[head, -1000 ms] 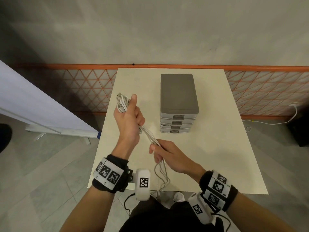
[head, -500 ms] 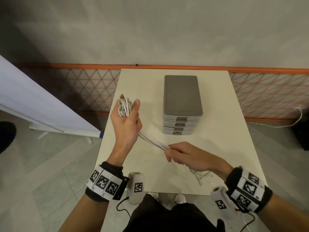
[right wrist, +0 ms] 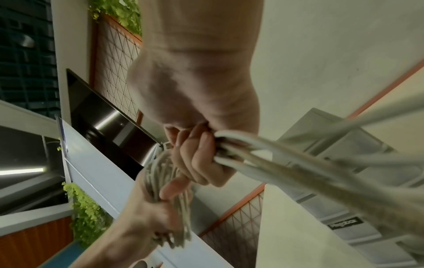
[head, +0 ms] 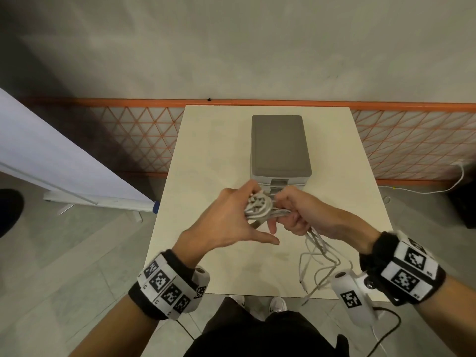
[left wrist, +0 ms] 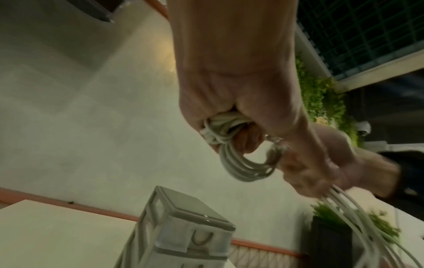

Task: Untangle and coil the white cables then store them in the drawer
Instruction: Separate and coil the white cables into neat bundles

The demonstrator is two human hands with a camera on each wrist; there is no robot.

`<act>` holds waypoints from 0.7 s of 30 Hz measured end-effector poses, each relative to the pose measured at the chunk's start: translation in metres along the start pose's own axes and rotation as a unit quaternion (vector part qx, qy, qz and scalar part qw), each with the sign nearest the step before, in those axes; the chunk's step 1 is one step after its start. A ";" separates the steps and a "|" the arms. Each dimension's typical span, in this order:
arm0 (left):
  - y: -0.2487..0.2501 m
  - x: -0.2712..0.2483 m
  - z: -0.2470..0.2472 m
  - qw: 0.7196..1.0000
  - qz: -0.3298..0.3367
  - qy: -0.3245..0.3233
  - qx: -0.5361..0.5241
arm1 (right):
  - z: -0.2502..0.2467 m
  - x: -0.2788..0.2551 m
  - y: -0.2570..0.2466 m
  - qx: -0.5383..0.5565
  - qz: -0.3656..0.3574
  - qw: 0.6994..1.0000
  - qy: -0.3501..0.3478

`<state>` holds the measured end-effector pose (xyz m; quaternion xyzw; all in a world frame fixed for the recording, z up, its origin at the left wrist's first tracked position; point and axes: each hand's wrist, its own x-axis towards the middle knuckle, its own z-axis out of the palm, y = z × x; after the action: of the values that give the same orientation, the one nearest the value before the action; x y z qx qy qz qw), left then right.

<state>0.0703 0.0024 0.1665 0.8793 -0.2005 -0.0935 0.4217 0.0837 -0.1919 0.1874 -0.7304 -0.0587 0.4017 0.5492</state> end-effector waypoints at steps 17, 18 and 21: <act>-0.001 0.001 0.036 0.987 -0.012 -0.058 0.147 | 0.031 0.017 0.012 -0.189 -0.025 0.941 0.278; 0.000 0.001 0.038 0.986 -0.013 -0.059 0.157 | 0.031 0.020 0.016 -0.200 -0.033 0.932 0.301; 0.001 0.006 0.039 0.983 -0.024 -0.050 0.173 | 0.032 0.028 0.024 -0.217 -0.051 0.908 0.355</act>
<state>0.0619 -0.0282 0.1432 0.9378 -0.2139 -0.1115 0.2498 0.0728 -0.1621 0.1506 -0.9218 0.0175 0.0650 0.3818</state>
